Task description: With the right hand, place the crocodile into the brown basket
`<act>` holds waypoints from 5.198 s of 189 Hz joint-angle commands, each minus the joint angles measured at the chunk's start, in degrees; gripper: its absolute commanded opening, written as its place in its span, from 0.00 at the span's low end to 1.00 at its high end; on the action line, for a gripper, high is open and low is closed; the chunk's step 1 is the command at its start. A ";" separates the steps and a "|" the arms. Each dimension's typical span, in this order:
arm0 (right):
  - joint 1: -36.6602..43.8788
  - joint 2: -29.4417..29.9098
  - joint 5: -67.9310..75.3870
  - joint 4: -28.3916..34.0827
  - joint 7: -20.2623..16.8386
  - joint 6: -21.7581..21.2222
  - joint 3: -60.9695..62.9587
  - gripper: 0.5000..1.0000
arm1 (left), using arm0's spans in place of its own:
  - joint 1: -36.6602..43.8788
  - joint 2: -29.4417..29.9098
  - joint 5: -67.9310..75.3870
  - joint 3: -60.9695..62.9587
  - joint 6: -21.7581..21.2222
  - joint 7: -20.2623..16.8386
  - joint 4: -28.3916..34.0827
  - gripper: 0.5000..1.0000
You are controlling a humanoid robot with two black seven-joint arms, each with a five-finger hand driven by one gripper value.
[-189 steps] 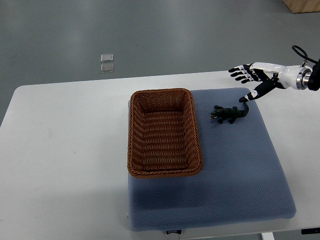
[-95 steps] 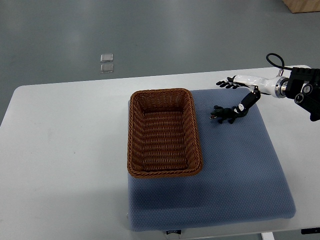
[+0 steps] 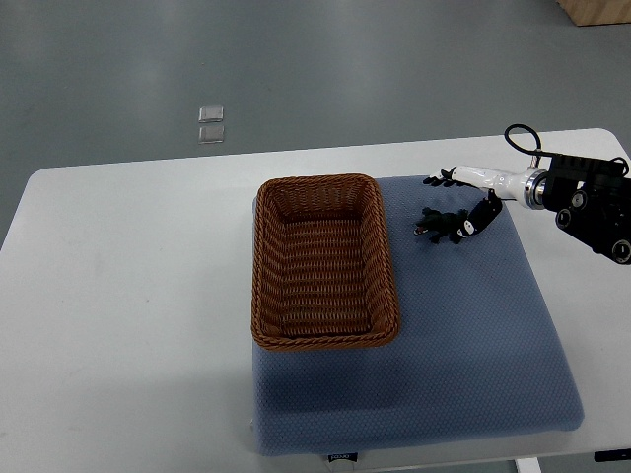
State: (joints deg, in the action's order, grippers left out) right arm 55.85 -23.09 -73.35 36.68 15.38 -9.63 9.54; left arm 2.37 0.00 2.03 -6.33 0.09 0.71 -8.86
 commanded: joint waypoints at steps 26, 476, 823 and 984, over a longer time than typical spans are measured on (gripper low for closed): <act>-0.13 0.94 -1.44 -0.38 -0.09 0.84 -0.04 0.74 | 0.00 0.00 0.00 0.00 0.00 -0.01 -0.02 1.00; 7.17 -0.11 -1.44 5.95 7.47 2.51 1.10 0.00 | 0.00 0.00 0.00 0.00 0.00 -0.01 0.07 1.00; 0.84 -2.05 54.18 6.48 2.46 -9.00 2.68 0.86 | 0.00 0.00 0.00 0.00 0.00 -0.01 -0.02 1.00; -5.31 0.50 99.98 -2.23 -12.57 -16.30 2.59 0.86 | 0.00 0.00 0.00 0.00 0.00 -0.01 -0.02 1.00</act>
State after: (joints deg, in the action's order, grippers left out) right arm 50.57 -22.59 28.43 34.51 2.77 -25.46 12.13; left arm 2.37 0.00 2.02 -6.33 0.09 0.71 -8.84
